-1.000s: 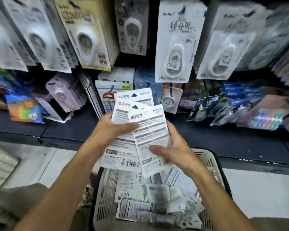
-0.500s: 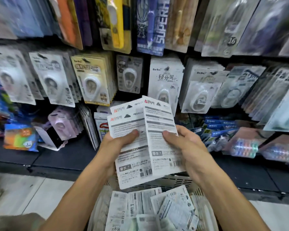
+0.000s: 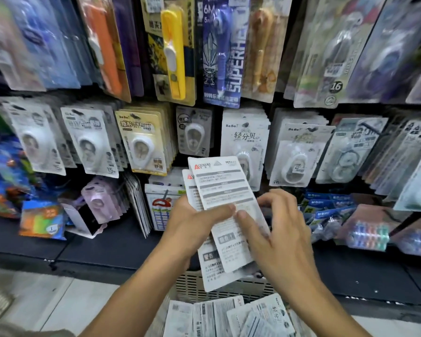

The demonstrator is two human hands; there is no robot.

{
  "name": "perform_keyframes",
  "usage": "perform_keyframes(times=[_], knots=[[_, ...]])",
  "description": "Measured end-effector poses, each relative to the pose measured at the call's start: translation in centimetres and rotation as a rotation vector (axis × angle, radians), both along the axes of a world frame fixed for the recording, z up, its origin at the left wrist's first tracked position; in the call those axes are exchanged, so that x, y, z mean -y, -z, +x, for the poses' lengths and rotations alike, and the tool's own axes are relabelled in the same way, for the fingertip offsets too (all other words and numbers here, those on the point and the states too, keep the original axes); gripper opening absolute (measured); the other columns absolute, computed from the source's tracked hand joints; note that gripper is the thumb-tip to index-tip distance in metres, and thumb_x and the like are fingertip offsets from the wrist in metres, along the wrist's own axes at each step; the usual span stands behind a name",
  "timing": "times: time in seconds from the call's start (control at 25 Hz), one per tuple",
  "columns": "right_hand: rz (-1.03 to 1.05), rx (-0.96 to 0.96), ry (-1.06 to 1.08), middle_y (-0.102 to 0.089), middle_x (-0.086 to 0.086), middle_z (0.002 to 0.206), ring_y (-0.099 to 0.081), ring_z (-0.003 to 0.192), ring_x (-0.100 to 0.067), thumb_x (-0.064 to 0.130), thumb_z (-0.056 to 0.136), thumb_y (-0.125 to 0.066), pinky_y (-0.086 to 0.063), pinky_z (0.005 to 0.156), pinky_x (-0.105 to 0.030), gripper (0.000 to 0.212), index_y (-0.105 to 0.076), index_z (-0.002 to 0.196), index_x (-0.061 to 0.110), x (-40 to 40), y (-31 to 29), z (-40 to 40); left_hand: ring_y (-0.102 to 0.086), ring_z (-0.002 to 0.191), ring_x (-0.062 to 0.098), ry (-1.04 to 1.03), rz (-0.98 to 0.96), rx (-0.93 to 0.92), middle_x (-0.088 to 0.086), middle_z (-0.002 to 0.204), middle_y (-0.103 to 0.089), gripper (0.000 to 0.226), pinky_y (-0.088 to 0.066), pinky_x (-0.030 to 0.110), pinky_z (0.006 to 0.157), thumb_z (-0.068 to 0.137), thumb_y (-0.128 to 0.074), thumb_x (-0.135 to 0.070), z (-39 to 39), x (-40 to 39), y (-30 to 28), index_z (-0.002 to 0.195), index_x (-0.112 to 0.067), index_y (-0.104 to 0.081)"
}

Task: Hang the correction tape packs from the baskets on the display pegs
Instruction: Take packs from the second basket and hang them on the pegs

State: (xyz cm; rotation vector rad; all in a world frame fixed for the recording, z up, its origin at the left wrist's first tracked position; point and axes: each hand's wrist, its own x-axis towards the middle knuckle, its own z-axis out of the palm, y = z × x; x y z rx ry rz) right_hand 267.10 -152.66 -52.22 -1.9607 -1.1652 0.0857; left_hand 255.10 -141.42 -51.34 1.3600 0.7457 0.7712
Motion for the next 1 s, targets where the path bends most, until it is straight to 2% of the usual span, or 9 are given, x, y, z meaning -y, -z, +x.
perform_keyframes(times=[0.12,0.2,0.24,0.36,0.4,0.48,0.56,0.72,1.0], knots=[[-0.075,-0.499,-0.268,-0.064,0.026,0.12,-0.067,0.101,0.002,0.084,0.064,-0.061,-0.053,0.082,-0.022,0.066,-0.046,0.121,0.054,0.3,-1.6,-1.0,-0.074,0.1,0.008,0.016,0.117,-0.088,-0.014,0.108,-0.077,0.031,-0.058,0.037,0.09,0.078,-0.079,-0.047,0.7,0.0,-2.0,0.108,-0.039,-0.073],[-0.003,-0.847,-0.419,-0.07,0.024,0.119,-0.069,0.106,0.001,0.061,0.065,-0.08,-0.052,0.089,-0.024,0.07,-0.049,0.128,0.053,0.1,-2.1,-0.8,-0.067,0.103,-0.007,0.224,0.107,-0.162,-0.028,0.115,-0.071,0.061,-0.057,0.025,0.087,0.069,-0.057,-0.088,0.4,-0.1,-3.1,0.116,-0.051,-0.068],[0.05,-0.938,-0.458,-0.073,0.016,0.119,-0.071,0.107,-0.006,0.045,0.07,-0.083,-0.053,0.091,-0.028,0.067,-0.054,0.129,0.046,0.0,-1.9,-0.2,-0.066,0.096,-0.012,0.302,0.097,-0.163,-0.034,0.113,-0.069,0.061,-0.056,0.017,0.079,0.07,-0.05,-0.092,0.3,-0.5,-3.4,0.114,-0.055,-0.069],[0.121,-1.06,-0.385,-0.079,-0.002,0.105,-0.076,0.087,-0.014,0.016,0.064,-0.076,-0.056,0.067,-0.021,0.048,-0.074,0.111,0.026,0.1,-1.8,1.3,-0.064,0.077,0.009,0.298,0.045,0.025,-0.017,0.104,-0.075,0.024,-0.054,0.018,0.062,0.092,-0.068,-0.032,0.4,-1.6,-4.0,0.114,-0.035,-0.076],[0.129,-1.073,-0.351,-0.079,-0.005,0.101,-0.076,0.082,-0.016,0.014,0.061,-0.075,-0.055,0.061,-0.021,0.043,-0.078,0.102,0.025,0.2,-1.6,1.6,-0.061,0.076,0.013,0.225,0.103,0.031,-0.008,0.103,-0.073,0.035,-0.054,0.02,0.064,0.087,-0.075,-0.016,0.6,-1.8,-3.8,0.117,-0.032,-0.074],[0.132,-1.143,-0.327,-0.079,-0.008,0.103,-0.076,0.082,-0.022,0.017,0.057,-0.081,-0.056,0.06,-0.028,0.042,-0.079,0.098,0.028,0.3,-1.1,2.0,-0.062,0.083,0.011,0.112,0.244,-0.039,-0.005,0.105,-0.069,0.062,-0.053,0.024,0.077,0.069,-0.092,-0.019,1.1,-2.1,-3.5,0.123,-0.036,-0.066],[0.126,-1.181,-0.335,-0.077,-0.008,0.11,-0.075,0.091,-0.027,0.03,0.055,-0.091,-0.058,0.066,-0.034,0.052,-0.077,0.105,0.028,0.5,-1.1,2.3,-0.07,0.099,0.009,0.13,0.101,-0.06,-0.008,0.116,-0.07,0.08,-0.055,0.029,0.086,0.059,-0.093,-0.032,1.1,-2.7,-3.3,0.132,-0.036,-0.06],[0.304,-1.24,-0.325,-0.074,-0.011,0.12,-0.074,0.103,-0.029,0.039,0.076,-0.077,-0.062,0.082,-0.04,0.038,-0.077,0.112,0.026,0.4,-2.0,3.4,-0.073,0.105,0.031,0.415,-0.427,0.062,0.018,0.119,-0.074,0.063,-0.06,0.039,0.088,0.065,-0.09,-0.032,1.0,-1.9,-2.6,0.12,-0.005,-0.073],[0.48,-1.252,-0.078,-0.075,-0.015,0.114,-0.071,0.102,-0.04,0.033,0.083,-0.069,-0.056,0.092,-0.06,0.044,-0.07,0.122,0.012,1.2,-3.2,5.7,-0.075,0.101,0.034,0.511,-0.413,0.1,0.02,0.117,-0.074,0.049,-0.061,0.038,0.079,0.066,-0.088,-0.015,2.1,0.9,-1.3,0.114,-0.01,-0.076]])
